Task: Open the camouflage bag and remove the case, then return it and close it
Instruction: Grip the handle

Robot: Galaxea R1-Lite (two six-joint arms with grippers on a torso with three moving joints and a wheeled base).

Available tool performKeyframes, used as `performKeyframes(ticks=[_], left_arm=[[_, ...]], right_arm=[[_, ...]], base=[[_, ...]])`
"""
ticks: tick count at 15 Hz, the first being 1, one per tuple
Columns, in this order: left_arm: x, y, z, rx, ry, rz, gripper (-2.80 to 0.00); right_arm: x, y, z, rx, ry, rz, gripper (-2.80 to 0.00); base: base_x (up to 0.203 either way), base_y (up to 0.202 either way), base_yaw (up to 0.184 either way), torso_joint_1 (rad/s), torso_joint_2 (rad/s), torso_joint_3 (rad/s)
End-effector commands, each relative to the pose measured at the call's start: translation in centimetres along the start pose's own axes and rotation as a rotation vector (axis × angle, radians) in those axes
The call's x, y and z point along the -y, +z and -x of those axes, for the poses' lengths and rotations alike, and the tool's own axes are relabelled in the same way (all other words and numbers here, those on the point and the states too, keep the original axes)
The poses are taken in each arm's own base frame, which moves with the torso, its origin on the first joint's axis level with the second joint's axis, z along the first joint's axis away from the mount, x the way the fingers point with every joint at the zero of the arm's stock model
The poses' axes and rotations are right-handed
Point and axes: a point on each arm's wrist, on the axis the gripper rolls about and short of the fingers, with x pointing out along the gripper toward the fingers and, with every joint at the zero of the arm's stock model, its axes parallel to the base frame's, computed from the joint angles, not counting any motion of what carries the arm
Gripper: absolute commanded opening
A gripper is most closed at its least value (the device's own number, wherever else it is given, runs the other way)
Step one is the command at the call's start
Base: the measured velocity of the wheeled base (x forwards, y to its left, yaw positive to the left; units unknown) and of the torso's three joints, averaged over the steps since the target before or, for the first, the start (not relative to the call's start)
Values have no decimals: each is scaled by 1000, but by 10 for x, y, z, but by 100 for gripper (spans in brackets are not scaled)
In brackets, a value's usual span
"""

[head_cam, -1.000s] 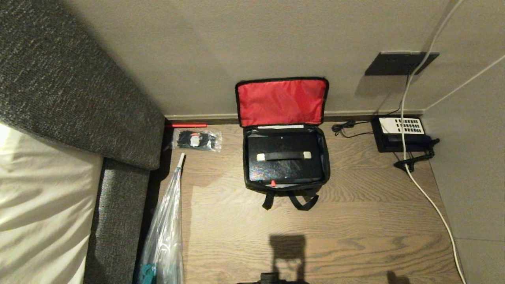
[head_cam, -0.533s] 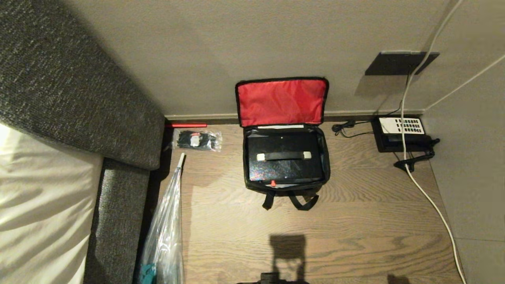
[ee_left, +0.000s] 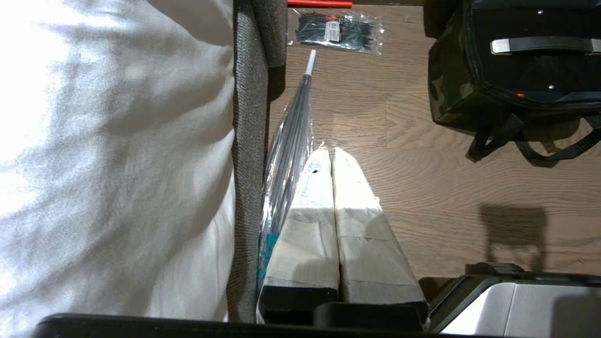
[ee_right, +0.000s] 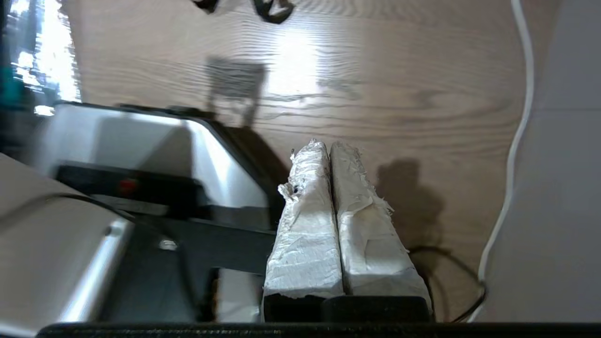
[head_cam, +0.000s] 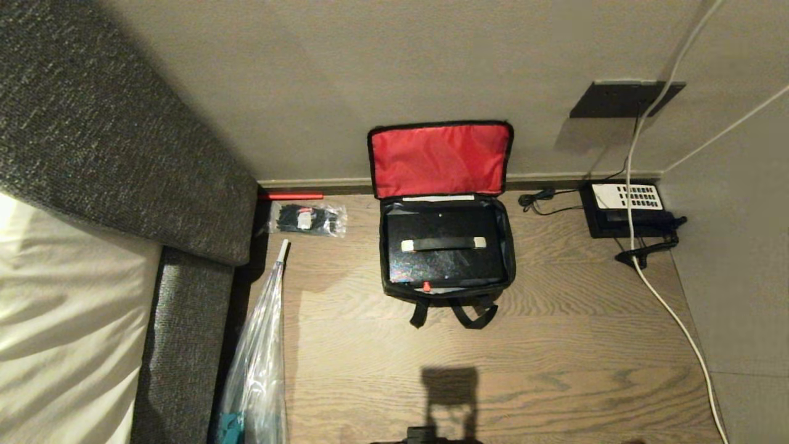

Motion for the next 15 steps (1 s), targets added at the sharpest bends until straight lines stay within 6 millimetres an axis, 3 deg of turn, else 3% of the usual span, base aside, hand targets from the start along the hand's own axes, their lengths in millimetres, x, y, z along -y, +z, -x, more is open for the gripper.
performKeyframes(ticks=[1, 4, 6, 8, 11, 13, 15], left_arm=[[0, 0, 0, 1, 3, 4, -280], [0, 0, 0, 1, 3, 4, -280], [0, 0, 0, 1, 3, 4, -280], [0, 0, 0, 1, 2, 2, -280], [0, 0, 0, 1, 3, 4, -280], [0, 0, 0, 1, 3, 4, -280], [0, 0, 0, 1, 3, 4, -280]], right_arm=[[9, 62, -36, -213, 41, -24, -280], [24, 135, -143, -431, 93, 4, -280], [30, 160, -229, -494, 142, 106, -280], [21, 165, -316, -494, 181, 285, -280], [-35, 147, -423, -352, 82, 620, -280], [-75, 139, -461, -183, -95, 913, -280], [-107, 137, -474, -44, -195, 1180, -280]], base=[[0, 0, 0, 0, 0, 0], [0, 0, 0, 0, 0, 0], [0, 0, 0, 0, 0, 0], [0, 0, 0, 0, 0, 0], [0, 0, 0, 0, 0, 0], [0, 0, 0, 0, 0, 0], [0, 0, 0, 0, 0, 0]])
